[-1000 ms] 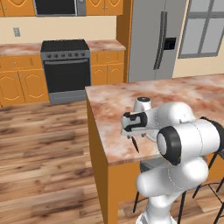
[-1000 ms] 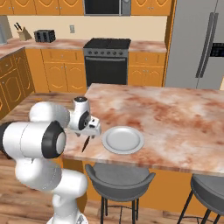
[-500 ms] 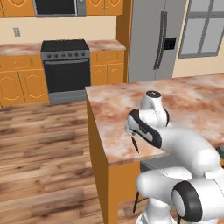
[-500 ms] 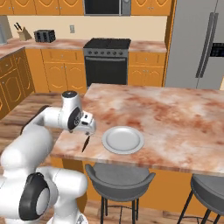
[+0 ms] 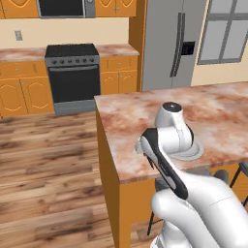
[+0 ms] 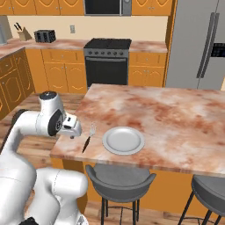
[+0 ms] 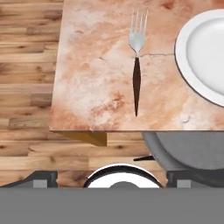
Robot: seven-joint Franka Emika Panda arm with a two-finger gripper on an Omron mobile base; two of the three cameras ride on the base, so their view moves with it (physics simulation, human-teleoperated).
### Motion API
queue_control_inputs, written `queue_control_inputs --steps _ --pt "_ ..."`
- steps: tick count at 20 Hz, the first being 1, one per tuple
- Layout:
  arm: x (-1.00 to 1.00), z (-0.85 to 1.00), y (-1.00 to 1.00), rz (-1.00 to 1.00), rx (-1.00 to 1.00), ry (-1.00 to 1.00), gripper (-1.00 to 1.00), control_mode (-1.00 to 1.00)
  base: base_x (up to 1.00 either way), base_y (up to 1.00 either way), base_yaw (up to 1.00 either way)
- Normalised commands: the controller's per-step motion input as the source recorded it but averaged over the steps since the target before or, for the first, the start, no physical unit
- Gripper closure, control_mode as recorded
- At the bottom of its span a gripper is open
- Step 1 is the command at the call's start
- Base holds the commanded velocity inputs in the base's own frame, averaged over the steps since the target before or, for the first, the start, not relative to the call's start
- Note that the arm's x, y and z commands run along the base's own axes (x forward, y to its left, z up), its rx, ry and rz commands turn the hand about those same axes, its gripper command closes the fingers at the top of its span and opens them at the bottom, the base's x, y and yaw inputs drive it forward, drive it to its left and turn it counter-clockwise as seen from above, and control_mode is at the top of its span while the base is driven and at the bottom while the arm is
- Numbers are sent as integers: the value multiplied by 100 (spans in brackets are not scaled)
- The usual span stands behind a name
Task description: Take the fork and place it on the left side of the plate. Then take the spoon and place it on the right side of the plate. Make sure they're directly next to the plate.
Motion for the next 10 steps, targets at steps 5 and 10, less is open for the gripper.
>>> queue_control_inputs --steps 5,10 --pt "-80 25 10 0 -2 -12 -100 -100 0 0 0" --pt "-94 26 -2 0 -3 -23 -100 -100 0 0 0"
